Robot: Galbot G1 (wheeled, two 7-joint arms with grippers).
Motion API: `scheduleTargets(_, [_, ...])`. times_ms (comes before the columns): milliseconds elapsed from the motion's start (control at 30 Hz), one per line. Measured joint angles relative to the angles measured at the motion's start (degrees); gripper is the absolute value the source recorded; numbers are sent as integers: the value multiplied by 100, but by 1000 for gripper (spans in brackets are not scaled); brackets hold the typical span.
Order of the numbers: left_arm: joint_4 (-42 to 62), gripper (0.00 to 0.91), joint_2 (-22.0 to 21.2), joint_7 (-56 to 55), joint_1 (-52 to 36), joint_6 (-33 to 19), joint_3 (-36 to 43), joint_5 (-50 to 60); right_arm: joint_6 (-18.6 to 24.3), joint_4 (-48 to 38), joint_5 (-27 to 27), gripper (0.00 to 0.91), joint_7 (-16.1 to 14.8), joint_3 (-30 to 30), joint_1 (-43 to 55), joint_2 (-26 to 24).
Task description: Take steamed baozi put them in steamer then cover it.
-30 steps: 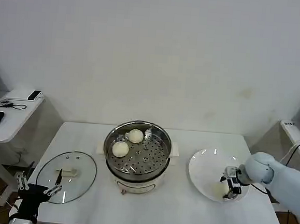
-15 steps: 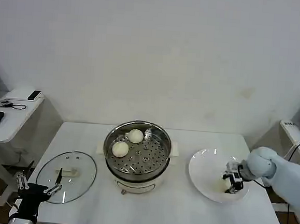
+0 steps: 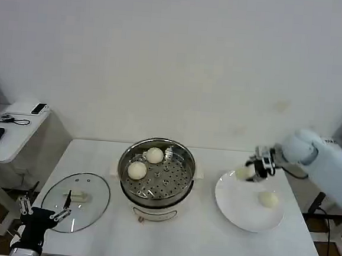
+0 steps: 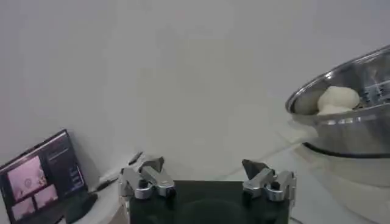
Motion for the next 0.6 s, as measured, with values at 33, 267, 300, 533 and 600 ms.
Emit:
scheduleTargets(33, [-12,907,1,0,-2,0,-4,-2,1,-3,53,605,15,-65,146,82])
scheduleTargets(267, [-42,907,-52,-6,13,1,-87,-15,7,32,391,605,107,-646,1139,765])
scheduleTargets(300, [-49,907,-66,-7,17,1,-100,-16,12,38,429,605,117,-720,1240,868])
scheduleTargets(533, [-127,907,-127,-8,55,15,-189,-13,159,19,624,605,158,-1222,1671,1638])
scheduleTargets(600, [-132,907,-145,-8,70,17,-211,-13,240,8,678,605,148,-1346,1725,1851])
